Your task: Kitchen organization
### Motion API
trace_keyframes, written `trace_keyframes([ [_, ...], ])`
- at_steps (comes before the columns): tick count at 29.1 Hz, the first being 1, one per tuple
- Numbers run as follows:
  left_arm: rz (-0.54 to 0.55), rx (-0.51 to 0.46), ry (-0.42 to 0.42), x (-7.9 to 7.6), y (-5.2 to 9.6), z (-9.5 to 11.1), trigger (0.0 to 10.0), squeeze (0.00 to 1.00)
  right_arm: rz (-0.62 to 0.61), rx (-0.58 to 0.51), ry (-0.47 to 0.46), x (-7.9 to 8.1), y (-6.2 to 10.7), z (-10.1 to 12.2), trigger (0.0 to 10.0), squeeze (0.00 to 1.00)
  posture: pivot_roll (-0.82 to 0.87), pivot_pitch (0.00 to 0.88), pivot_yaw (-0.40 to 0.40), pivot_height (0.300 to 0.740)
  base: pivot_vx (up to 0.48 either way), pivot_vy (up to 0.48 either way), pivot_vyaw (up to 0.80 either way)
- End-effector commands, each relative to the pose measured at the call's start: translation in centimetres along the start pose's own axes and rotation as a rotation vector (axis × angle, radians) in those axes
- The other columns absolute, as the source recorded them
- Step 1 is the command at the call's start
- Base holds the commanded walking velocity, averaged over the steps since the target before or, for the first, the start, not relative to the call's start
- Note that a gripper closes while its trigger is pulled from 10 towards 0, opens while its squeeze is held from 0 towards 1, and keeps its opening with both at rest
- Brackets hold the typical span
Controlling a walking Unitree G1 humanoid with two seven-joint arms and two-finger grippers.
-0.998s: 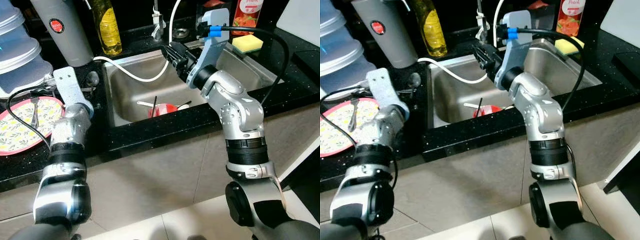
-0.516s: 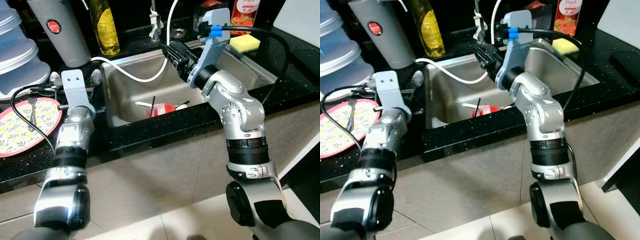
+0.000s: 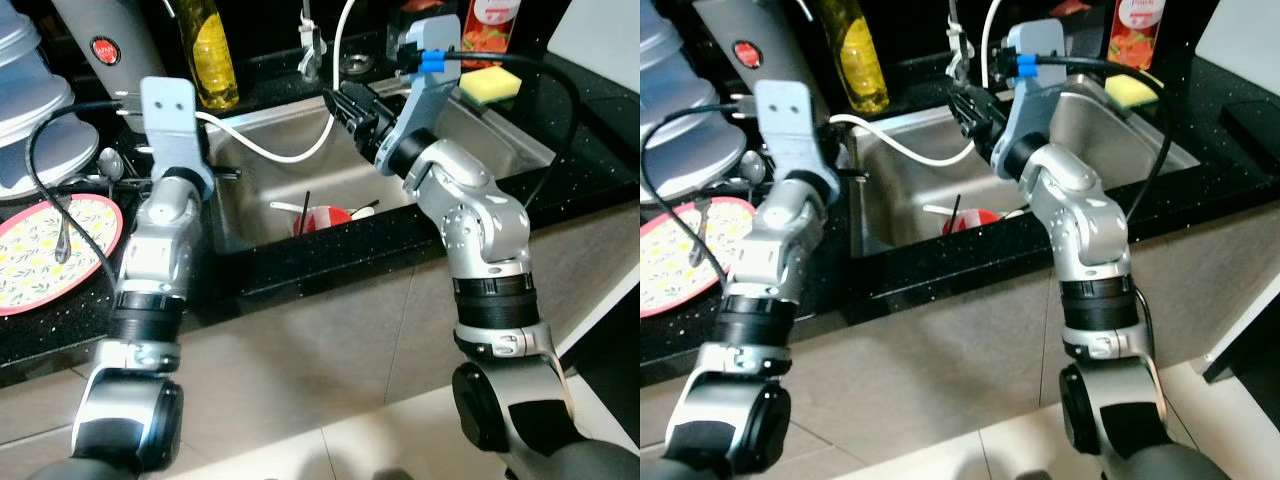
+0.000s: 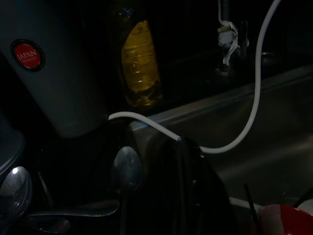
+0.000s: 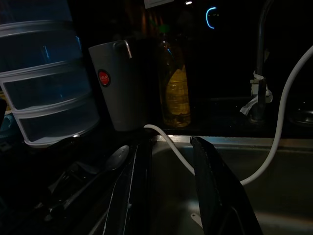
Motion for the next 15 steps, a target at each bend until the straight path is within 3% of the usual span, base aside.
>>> trace_keyframes([
  [1, 0.029, 0.073, -0.018, 0.6, 0.1, -1.5, 10.0, 1.00, 0.020, -0.007, 0.000, 0.5, -0.4, 0.2, 10.0, 0.00, -0.10, 0.000, 0.111, 0.740, 0.000, 0.000, 0.00],
  [5, 0.143, 0.224, 0.034, 2.8, 0.0, -4.1, 10.0, 1.00, 0.018, -0.007, 0.000, 0.5, -0.4, 0.2, 10.0, 0.00, -0.10, 0.000, 0.113, 0.740, 0.000, 0.000, 0.00],
  [11, 0.200, 0.346, 0.082, 4.2, -0.2, -6.0, 10.0, 1.00, 0.020, -0.010, 0.002, 0.6, -0.4, 0.2, 10.0, 0.00, -0.10, 0.000, 0.114, 0.740, 0.000, 0.000, 0.00],
  [12, 0.209, 0.356, 0.076, 4.4, -0.3, -6.2, 10.0, 0.00, 0.021, -0.011, 0.003, 0.6, -0.4, 0.2, 10.0, 0.00, -0.11, 0.000, 0.116, 0.740, 0.000, 0.000, 0.00],
  [15, 0.196, 0.379, 0.078, 4.5, -0.6, -6.4, 10.0, 0.00, 0.020, -0.011, 0.004, 0.6, -0.4, 0.2, 10.0, 0.00, -0.11, 0.000, 0.118, 0.740, 0.000, 0.000, 0.00],
])
Point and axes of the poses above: a point about 5 cm out from each wrist's last joint towards the gripper, its own y axis pointing back from the gripper into the wrist, its own z axis along the axis of the wrist's last joint, x = y × z, the point moved 1 cm from there along -y, pointing out of the wrist towards the gripper, and after that the axes turned 5 degrees about y, right-handed, at the moved point
